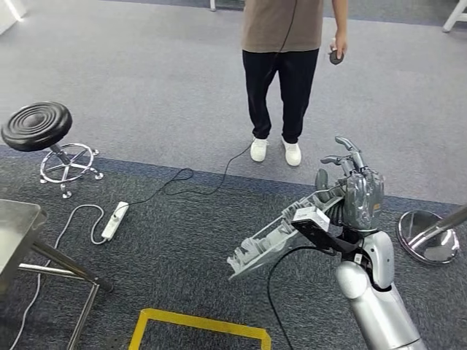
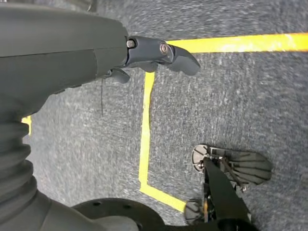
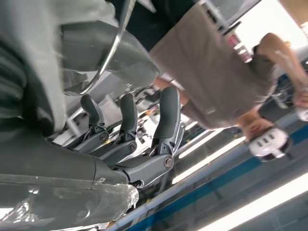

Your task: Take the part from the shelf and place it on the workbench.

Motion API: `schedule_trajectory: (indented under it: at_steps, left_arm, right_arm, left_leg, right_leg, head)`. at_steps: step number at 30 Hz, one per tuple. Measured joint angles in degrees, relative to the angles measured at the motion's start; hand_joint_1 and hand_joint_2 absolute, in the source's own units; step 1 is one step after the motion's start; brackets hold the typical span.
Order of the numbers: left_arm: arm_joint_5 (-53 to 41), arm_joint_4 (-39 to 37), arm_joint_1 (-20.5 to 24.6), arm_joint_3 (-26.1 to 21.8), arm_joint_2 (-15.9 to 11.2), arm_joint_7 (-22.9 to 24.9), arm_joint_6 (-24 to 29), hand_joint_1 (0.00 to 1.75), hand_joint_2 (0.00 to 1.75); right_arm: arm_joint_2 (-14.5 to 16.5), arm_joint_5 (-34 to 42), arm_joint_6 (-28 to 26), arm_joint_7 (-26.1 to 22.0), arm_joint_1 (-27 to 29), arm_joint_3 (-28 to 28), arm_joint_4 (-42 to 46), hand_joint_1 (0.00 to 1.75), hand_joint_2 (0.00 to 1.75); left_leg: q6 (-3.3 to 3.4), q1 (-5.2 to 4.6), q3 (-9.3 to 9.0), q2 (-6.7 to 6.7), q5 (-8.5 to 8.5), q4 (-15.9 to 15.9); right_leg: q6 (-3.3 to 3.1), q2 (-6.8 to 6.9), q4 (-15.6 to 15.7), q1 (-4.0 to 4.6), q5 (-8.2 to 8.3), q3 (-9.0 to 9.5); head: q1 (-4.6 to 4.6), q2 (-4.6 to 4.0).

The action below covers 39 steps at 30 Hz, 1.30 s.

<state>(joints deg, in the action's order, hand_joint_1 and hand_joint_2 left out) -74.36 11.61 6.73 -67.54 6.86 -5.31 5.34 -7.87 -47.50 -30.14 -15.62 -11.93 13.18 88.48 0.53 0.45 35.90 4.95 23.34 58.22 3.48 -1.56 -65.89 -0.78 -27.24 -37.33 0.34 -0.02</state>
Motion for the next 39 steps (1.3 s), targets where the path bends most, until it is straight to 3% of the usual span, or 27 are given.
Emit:
schedule_trajectory:
  at_steps: [2,3,5,7,9,11,12,13,14,16,18,20,21,23,25,26,27,28,30,32,34,36,37,39]
  left_arm:
    - [0.01,0.0,0.03,0.0,-0.05,-0.05,0.02,0.0,1.75]
    - [0.0,0.0,-0.03,0.0,-0.09,-0.1,0.03,0.0,1.75]
    - [-0.03,0.01,-0.3,0.0,-0.19,-0.2,0.04,0.0,1.75]
    - [-0.06,0.02,-0.48,0.01,-0.32,-0.22,0.07,0.0,1.75]
    - [-0.08,0.02,-0.32,0.02,-0.35,-0.22,0.08,0.0,1.75]
    - [-0.07,0.02,-0.12,0.02,-0.32,-0.25,0.08,0.0,1.75]
    - [-0.05,0.02,-0.11,0.01,-0.31,-0.27,0.08,0.0,1.75]
    - [-0.03,0.02,-0.13,0.01,-0.32,-0.3,0.09,0.0,1.75]
    - [0.0,0.02,-0.14,0.0,-0.36,-0.32,0.09,0.0,1.75]
    - [0.04,0.02,-0.04,0.0,-0.43,-0.34,0.1,0.0,1.75]
    - [0.05,0.02,0.14,0.0,-0.45,-0.34,0.09,0.0,1.75]
    - [0.05,0.02,0.06,0.0,-0.45,-0.24,0.08,0.0,1.75]
    - [0.05,0.02,-0.09,-0.01,-0.46,-0.16,0.08,0.0,1.75]
    - [0.05,0.02,-0.14,-0.02,-0.52,-0.05,0.08,0.0,1.75]
    - [0.05,0.02,0.05,-0.02,-0.57,-0.03,0.05,0.0,1.75]
    - [0.05,0.02,0.1,-0.02,-0.56,-0.02,0.03,0.0,1.75]
    - [0.05,0.02,0.09,-0.02,-0.53,0.01,0.0,0.0,1.75]
    - [0.05,0.02,0.02,-0.02,-0.51,0.07,-0.02,0.0,1.75]
    - [0.04,0.02,-0.07,-0.03,-0.43,0.18,-0.04,0.0,1.75]
    - [0.03,0.02,0.0,-0.03,-0.42,0.22,-0.08,0.0,1.75]
    - [0.06,0.02,-0.04,-0.02,-0.46,0.23,-0.14,0.0,1.75]
    - [0.14,0.02,-0.36,-0.03,-0.54,0.25,-0.22,0.0,1.75]
    - [0.21,0.02,-0.5,-0.04,-0.57,0.26,-0.26,0.0,1.75]
    - [0.36,0.02,-0.5,-0.04,-0.62,0.26,-0.33,0.0,1.75]
  right_arm:
    - [0.0,0.01,-0.02,0.01,-0.48,-0.01,-0.07,1.75,1.75]
    - [0.0,0.03,-0.02,0.02,-0.63,-0.02,-0.11,1.75,1.75]
    - [0.0,0.05,-0.03,0.05,-0.86,-0.02,-0.2,1.75,1.75]
    - [0.0,0.01,-0.04,0.02,-1.28,-0.07,-0.23,1.75,1.75]
    - [-0.01,-0.01,-0.06,0.01,-1.58,-0.18,-0.3,1.75,1.75]
    - [-0.02,0.05,-0.08,0.04,-1.65,-0.26,-0.39,1.75,1.75]
    - [-0.02,0.08,-0.08,0.07,-1.69,-0.28,-0.45,1.75,1.75]
    - [-0.02,0.07,-0.09,0.09,-1.78,-0.35,-0.5,1.75,1.75]
    - [-0.02,0.05,-0.09,0.14,-1.93,-0.5,-0.56,1.75,1.75]
    - [-0.05,-0.03,-0.07,0.27,-2.38,-1.0,-0.65,1.75,1.75]
    - [-0.28,-0.11,-0.04,0.44,-2.81,-1.51,-0.74,1.75,1.75]
    - [-0.49,-0.22,-0.01,0.51,-3.13,-1.74,-0.81,1.75,1.75]
    - [-0.55,-0.3,0.01,0.52,-3.27,-1.77,-0.84,1.75,1.75]
    - [-0.79,-0.38,0.01,0.52,-3.55,-1.93,-0.84,1.75,1.75]
    - [-1.09,-0.33,0.01,0.56,-3.62,-2.12,-0.92,1.75,1.75]
    - [-1.17,-0.3,0.02,0.58,-3.54,-2.16,-1.01,1.75,1.75]
    - [-1.23,-0.3,0.02,0.61,-3.43,-2.18,-1.13,1.75,1.75]
    - [-1.27,-0.33,0.02,0.62,-3.33,-2.19,-1.22,1.75,1.75]
    - [-1.39,-0.49,0.02,0.66,-3.24,-2.26,-1.32,1.75,1.75]
    - [-1.52,-0.7,0.01,0.73,-3.19,-2.45,-1.32,1.75,1.75]
    - [-1.63,-0.83,0.0,0.88,-2.9,-2.63,-1.31,1.75,1.75]
    - [-1.69,-0.87,-0.02,1.01,-2.57,-2.69,-1.26,1.75,1.75]
    - [-1.69,-0.9,-0.04,1.03,-2.46,-2.74,-1.17,1.75,1.75]
    - [-1.72,-0.95,-0.09,1.09,-2.2,-2.95,-0.87,1.75,1.75]
  left_leg:
    - [-0.59,0.02,0.35,1.35,-0.17,0.14]
    - [-1.0,0.1,0.57,1.94,-0.36,0.07]
    - [-1.8,0.37,0.88,2.88,-0.72,-0.26]
    - [-2.37,0.19,1.56,0.97,0.25,0.87]
    - [-2.7,-0.05,4.12,-2.39,3.44,6.26]
    - [-2.86,-0.01,7.31,-3.68,6.24,12.97]
    - [-2.87,0.0,7.95,-3.83,6.32,14.4]
    - [-2.8,-0.02,7.6,-3.93,5.42,13.86]
    - [-2.65,-0.07,6.22,-4.2,3.77,11.39]
    - [-2.21,-0.48,2.17,-6.22,0.73,4.26]
    - [-1.57,-0.92,-0.03,-7.85,-0.02,0.06]
    - [-0.89,-1.03,-0.03,-7.16,0.15,-0.55]
    - [-0.61,-0.93,-0.04,-6.59,0.08,-0.64]
    - [-0.03,-0.59,-0.17,-5.51,-0.09,-0.81]
    - [0.33,-0.4,-0.22,-4.29,-0.12,-0.84]
    - [0.41,-0.38,-0.22,-3.63,-0.12,-0.84]
    - [0.43,-0.37,-0.23,-2.89,-0.12,-0.83]
    - [0.4,-0.33,-0.25,-2.17,-0.13,-0.81]
    - [0.18,-0.17,-0.31,-0.66,-0.15,-0.75]
    - [-0.4,-0.1,-0.09,0.8,-0.18,-0.49]
    - [-1.18,0.08,0.47,2.05,-0.46,-0.37]
    - [-1.9,0.35,0.85,2.76,-0.7,-0.49]
    - [-2.21,0.28,1.14,1.86,-0.33,-0.05]
    - [-2.7,0.05,3.06,-1.4,2.08,3.81]
  right_leg:
    - [-0.15,-1.91,5.22,-0.26,1.55,2.41]
    - [-0.28,-2.35,5.96,-0.26,1.42,2.77]
    - [-0.81,-1.47,6.26,-0.14,1.57,2.88]
    - [-1.54,-0.37,6.72,-0.21,1.88,3.07]
    - [-2.04,0.95,7.04,-0.12,2.03,3.2]
    - [-2.27,2.38,7.06,0.06,1.96,3.21]
    - [-2.31,3.09,7.06,0.11,1.91,3.21]
    - [-2.31,3.77,7.05,0.16,1.88,3.23]
    - [-2.26,4.43,7.05,0.18,1.83,3.28]
    - [-1.96,5.61,6.98,0.39,1.63,3.44]
    - [-1.44,6.69,6.93,0.74,1.42,3.56]
    - [-0.88,7.76,7.05,0.88,1.29,3.8]
    - [-0.54,7.51,6.91,0.8,1.07,3.84]
    - [0.08,5.18,4.27,0.57,-0.7,2.75]
    - [0.41,2.56,-2.8,0.42,-4.06,-0.66]
    - [0.47,2.08,-6.44,0.4,-5.36,-2.55]
    - [0.52,1.87,-8.73,0.39,-5.76,-3.88]
    - [0.51,1.77,-8.89,0.36,-5.04,-4.23]
    - [0.52,0.96,-3.33,0.12,-1.15,-1.99]
    - [0.52,-1.7,3.6,-0.41,1.52,1.29]
    - [0.17,-3.13,6.15,-0.55,1.64,2.59]
    - [-0.6,-2.04,6.33,-0.38,1.71,2.7]
    - [-0.99,-1.43,6.45,-0.38,1.79,2.81]
    - [-1.69,0.04,6.78,-0.39,1.92,3.04]
  head:
    - [-0.03,0.0]
    - [-0.05,0.0]
    - [-0.06,0.0]
    - [-0.28,0.0]
    - [-0.64,0.0]
    - [-0.78,0.0]
    - [-0.8,0.0]
    - [-0.8,0.0]
    - [-0.8,0.0]
    - [-0.83,0.0]
    - [-0.8,0.0]
    - [-0.73,0.0]
    - [-0.68,0.0]
    - [-0.5,0.0]
    - [-0.23,0.0]
    - [-0.15,0.0]
    - [-0.09,0.0]
    - [-0.05,0.0]
    - [-0.05,0.0]
    - [-0.04,0.0]
    - [-0.02,0.0]
    - [-0.03,0.0]
    - [-0.18,0.0]
    - [-0.57,0.0]
